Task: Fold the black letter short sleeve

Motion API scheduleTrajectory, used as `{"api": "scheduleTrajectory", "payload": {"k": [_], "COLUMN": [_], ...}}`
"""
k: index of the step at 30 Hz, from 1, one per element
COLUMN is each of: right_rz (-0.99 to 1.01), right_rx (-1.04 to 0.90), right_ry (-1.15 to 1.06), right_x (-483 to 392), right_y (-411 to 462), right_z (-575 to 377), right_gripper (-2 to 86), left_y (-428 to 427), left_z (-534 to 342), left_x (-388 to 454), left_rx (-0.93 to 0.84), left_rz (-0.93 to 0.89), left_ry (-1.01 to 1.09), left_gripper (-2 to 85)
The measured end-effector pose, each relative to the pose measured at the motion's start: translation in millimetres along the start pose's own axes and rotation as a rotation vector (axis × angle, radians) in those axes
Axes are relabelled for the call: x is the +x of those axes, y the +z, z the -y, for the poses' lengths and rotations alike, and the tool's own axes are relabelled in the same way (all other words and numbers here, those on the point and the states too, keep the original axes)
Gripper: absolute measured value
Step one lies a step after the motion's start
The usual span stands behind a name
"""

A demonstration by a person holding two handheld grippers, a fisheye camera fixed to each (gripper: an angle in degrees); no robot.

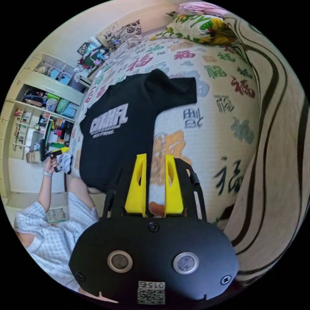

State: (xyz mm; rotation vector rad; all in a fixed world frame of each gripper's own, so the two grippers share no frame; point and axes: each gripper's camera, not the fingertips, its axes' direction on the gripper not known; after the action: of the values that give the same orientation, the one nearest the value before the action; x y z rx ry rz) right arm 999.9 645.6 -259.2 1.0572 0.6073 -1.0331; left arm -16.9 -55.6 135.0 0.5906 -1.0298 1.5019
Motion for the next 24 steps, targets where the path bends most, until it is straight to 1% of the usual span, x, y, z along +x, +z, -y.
{"api": "scheduleTrajectory", "payload": {"k": [2, 3, 5, 6, 8, 9, 10, 11, 12, 14, 15, 16, 17, 19, 21, 24], "right_rz": [-0.122, -0.157, -0.261, -0.266, -0.219, -0.196, -0.161, -0.166, -0.184, -0.218, -0.215, -0.189, -0.151, -0.097, -0.045, 0.009], "right_rx": [0.001, 0.0, -0.005, -0.01, -0.02, -0.02, -0.027, -0.051, -0.059, -0.043, -0.037, -0.025, -0.014, 0.0, 0.025, 0.043], "right_ry": [0.022, 0.036, 0.077, 0.082, 0.101, 0.103, 0.107, 0.114, 0.117, 0.104, 0.103, 0.088, 0.095, 0.115, 0.141, 0.158], "right_x": [16, 21, 43, 48, 67, 71, 78, 83, 86, 91, 92, 95, 100, 108, 116, 129], "right_y": [17, 22, 45, 51, 73, 78, 87, 97, 101, 110, 111, 111, 111, 110, 107, 108], "right_z": [62, 77, 133, 145, 182, 188, 199, 208, 211, 215, 216, 216, 215, 212, 206, 199], "right_gripper": [10.6, 10.8, 11.8, 12.1, 12.1, 11.5, 10.2, 8.1, 7.1, 4.0, 2.6, 0.8, 0.0, -0.5, -0.7, -0.7], "left_y": [45, 60, 127, 146, 222, 241, 279, 316, 333, 392, 403, 420, 430, 435, 429, 409], "left_z": [96, 122, 218, 239, 302, 313, 330, 341, 345, 351, 351, 352, 352, 356, 367, 407], "left_x": [63, 80, 152, 170, 237, 253, 282, 306, 317, 344, 348, 353, 356, 358, 357, 343], "left_rx": [0.01, 0.002, -0.067, -0.083, -0.141, -0.158, -0.208, -0.253, -0.277, -0.349, -0.362, -0.379, -0.37, -0.337, -0.302, -0.237], "left_rz": [-0.002, 0.002, 0.033, 0.046, 0.1, 0.112, 0.162, 0.235, 0.267, 0.387, 0.406, 0.455, 0.516, 0.574, 0.561, 0.424], "left_ry": [0.175, 0.218, 0.405, 0.45, 0.605, 0.648, 0.731, 0.799, 0.835, 0.929, 0.947, 0.972, 0.995, 1.012, 1.011, 0.881], "left_gripper": [10.4, 10.7, 11.8, 11.9, 12.3, 12.3, 12.3, 12.3, 12.1, 10.8, 10.3, 7.9, 4.8, 0.6, -0.1, -0.6]}}
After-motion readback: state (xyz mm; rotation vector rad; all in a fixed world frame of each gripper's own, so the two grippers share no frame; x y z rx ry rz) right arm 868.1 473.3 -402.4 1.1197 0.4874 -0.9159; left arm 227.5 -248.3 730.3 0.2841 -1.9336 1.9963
